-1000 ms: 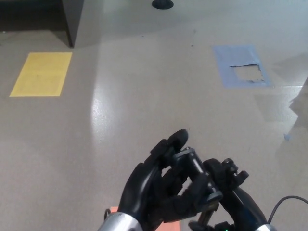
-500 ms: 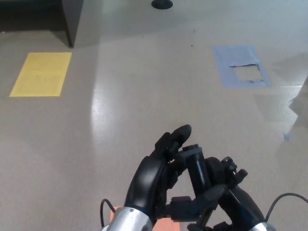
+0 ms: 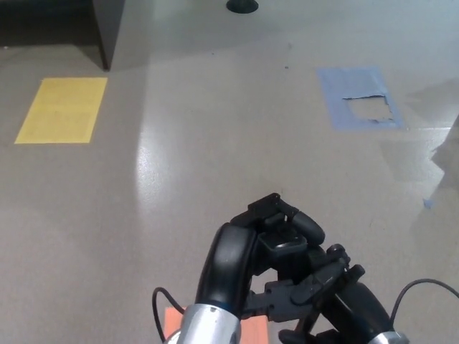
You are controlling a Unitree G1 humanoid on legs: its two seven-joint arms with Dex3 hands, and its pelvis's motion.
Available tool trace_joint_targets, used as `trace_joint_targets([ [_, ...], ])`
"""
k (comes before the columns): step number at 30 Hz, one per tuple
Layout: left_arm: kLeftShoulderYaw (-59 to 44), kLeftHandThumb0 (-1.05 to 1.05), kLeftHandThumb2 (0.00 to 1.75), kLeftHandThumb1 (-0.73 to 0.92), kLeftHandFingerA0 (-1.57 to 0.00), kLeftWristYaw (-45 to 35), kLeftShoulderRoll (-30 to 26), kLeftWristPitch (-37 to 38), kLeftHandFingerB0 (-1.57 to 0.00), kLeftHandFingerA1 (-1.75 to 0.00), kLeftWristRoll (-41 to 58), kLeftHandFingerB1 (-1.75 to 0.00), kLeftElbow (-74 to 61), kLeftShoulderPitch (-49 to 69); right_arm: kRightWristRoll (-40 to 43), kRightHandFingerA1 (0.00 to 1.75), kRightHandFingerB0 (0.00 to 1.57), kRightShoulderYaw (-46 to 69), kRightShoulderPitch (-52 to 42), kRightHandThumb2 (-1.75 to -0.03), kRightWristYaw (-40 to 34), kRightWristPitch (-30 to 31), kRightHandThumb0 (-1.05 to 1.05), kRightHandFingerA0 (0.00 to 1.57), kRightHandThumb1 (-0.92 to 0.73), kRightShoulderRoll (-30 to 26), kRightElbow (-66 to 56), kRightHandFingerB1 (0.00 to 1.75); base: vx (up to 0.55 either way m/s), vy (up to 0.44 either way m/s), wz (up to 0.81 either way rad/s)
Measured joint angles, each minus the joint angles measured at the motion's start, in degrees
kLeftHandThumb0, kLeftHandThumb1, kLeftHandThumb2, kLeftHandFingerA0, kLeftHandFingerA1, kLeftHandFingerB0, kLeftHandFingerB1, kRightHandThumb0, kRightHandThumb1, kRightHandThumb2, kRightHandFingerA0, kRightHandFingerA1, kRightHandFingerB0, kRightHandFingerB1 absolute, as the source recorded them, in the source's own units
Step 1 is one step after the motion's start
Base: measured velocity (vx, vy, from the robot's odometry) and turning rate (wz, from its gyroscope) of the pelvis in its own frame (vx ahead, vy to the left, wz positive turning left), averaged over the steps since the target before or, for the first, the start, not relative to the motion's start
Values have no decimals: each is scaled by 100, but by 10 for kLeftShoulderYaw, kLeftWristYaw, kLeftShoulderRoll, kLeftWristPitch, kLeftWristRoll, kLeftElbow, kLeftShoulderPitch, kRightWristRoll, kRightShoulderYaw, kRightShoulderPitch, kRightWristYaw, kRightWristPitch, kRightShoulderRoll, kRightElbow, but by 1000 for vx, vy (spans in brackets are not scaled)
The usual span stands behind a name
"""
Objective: A phone stand is kept on the floor and the robot uses both its hands to grab it and uses its left hand to extend the phone stand by pulling it upwards
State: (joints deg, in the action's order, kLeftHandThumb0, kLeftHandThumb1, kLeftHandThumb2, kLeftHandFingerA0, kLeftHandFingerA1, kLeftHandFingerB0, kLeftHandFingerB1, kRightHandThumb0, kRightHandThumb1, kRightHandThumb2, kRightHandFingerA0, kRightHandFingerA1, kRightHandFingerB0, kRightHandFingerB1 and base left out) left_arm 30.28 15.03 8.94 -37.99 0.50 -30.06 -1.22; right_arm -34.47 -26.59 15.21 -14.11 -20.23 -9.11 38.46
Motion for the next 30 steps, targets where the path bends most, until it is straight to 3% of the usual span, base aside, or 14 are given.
trace_joint_targets([
  [3, -4, -26, 68, 68, -95, 0, 3, 0, -55, -175, 3, -175, 2, 1, -2, 82, 27, 0, -1, -113, 4, 4, -105, 16, -64, -2, -8, 82, 0, 0, 0],
  [4, -4, -25, 68, 68, -96, 0, 3, 0, -57, -175, 4, -175, 2, 1, 3, 103, 13, 5, -3, -66, 7, 4, -105, 12, -86, 0, -9, 91, 0, 0, 0],
  [6, -4, -26, 68, 67, -100, 0, 3, -1, -57, -175, 6, -175, 2, 1, 13, 83, 20, 17, -10, -113, 14, 5, -105, 17, -66, 6, -9, 79, 0, 0, 0],
  [9, -5, -27, 69, 65, -100, 0, 3, -1, -60, -175, 8, -175, 1, 2, 26, 88, 27, 33, -17, -111, 22, 8, -99, 28, -60, 17, -9, 82, 0, 0, 0],
  [11, -8, -29, 69, 66, -101, 1, 4, -1, -68, -175, 9, -175, 1, 2, 34, 109, 27, 43, -19, -64, 24, 8, -99, 38, -82, 25, -7, 98, 0, 0, 0],
  [14, -9, -28, 67, 67, -96, 1, 4, -1, -60, -175, 8, -175, 0, 1, 33, 115, 48, 48, -19, -65, 4, -9, -98, 71, -85, 31, 14, 103, 0, 0, 0],
  [15, -9, -27, 68, 66, -97, 2, 4, -1, -60, -175, 8, -175, -1, 0, 34, 143, 54, 50, -19, -125, -1, -13, -79, 141, -65, 34, 18, 97, 0, 0, 0],
  [16, -9, -26, 68, 66, -96, 2, 3, -1, -60, -175, 7, -175, -3, -2, 34, 153, 74, 54, -19, -120, -8, -20, -79, 157, -58, 39, 26, 107, 0, 0, 0],
  [19, -8, -30, 67, 68, -95, 2, 3, -1, -65, -175, 5, -175, -6, -4, 33, 137, 27, 58, -18, -116, -24, -31, -65, 140, -56, 46, 37, 73, 0, 0, 0],
  [20, -8, -61, 91, 56, -119, 3, 3, -1, -93, -150, 3, -137, -9, -4, 35, 137, 58, 66, -18, -66, -32, -43, -90, 114, -86, 53, 44, 102, 0, 0, 0],
  [23, -8, -58, 75, 73, -115, 2, 2, -1, -84, -175, 2, -175, -14, -4, 36, 133, 95, 73, -17, -103, -43, -69, -59, 144, -39, 59, 65, 97, 0, 0, 0],
  [25, -9, -53, 63, 77, -109, 0, 2, -1, -74, -175, 4, -175, -17, -4, 43, 122, 77, 81, -17, -99, -43, -84, -95, 122, -56, 67, 75, 87, 0, 0, 0],
  [28, -11, -66, 92, 62, -130, -6, 4, 0, -105, -158, 9, -147, -25, -9, 59, 132, 129, 98, -15, -103, -39, -109, -100, 145, -59, 81, 94, 122, 0, 0, 0],
  [30, -14, -46, 66, 90, -106, -12, 4, 0, -74, -175, 16, -175, -35, -19, 74, 142, 157, 113, -11, -100, -32, -124, -61, 155, -32, 93, 105, 142, 0, 0, 0],
])
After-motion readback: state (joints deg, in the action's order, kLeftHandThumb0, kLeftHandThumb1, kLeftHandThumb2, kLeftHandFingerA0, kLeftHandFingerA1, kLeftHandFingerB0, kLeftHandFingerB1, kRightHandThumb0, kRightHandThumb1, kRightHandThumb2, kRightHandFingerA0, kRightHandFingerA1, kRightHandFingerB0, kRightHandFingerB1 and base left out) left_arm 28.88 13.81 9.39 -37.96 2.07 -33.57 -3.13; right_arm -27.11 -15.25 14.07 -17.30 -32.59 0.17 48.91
